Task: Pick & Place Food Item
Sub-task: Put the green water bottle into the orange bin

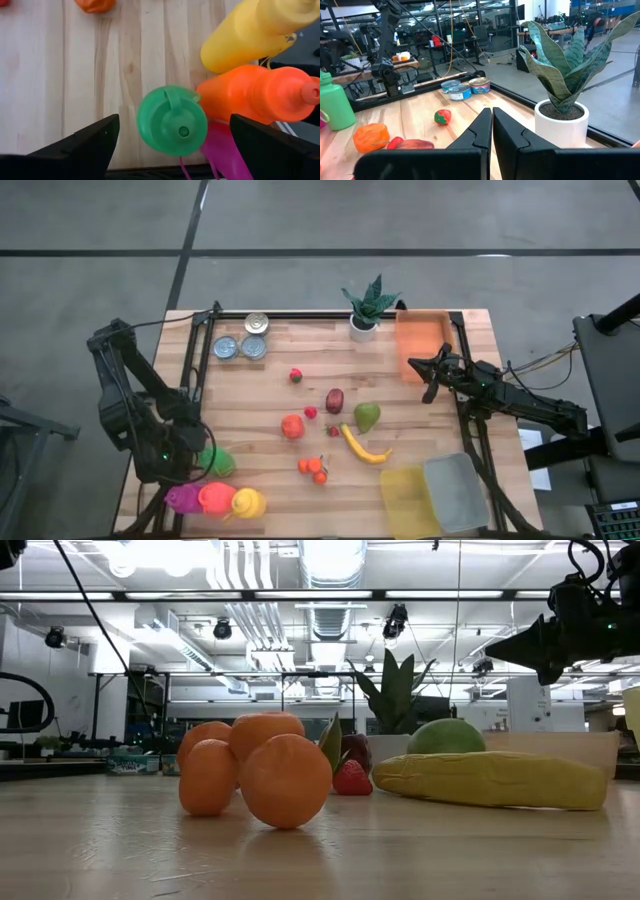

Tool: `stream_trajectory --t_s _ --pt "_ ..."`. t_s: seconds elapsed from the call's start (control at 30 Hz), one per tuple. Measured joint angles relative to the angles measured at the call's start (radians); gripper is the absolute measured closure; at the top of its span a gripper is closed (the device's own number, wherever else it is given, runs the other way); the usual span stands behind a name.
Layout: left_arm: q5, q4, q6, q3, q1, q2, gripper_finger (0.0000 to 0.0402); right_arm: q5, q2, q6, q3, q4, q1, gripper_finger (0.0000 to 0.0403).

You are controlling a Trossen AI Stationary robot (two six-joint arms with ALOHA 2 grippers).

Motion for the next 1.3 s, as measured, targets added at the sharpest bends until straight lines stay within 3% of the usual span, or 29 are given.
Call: stream_trajectory --t_s 1.0,1.3 --pt "-0.010 0.097 -0.004 -0.146 0.006 -0.003 0.0022 0.000 0.000 0.000 0.000 0.000 0.000 0.0390" --pt "-0.005 0.093 -0.008 -0.182 0.011 -0.003 0.0080 0.000 0.000 0.000 0.000 0.000 0.000 0.0390"
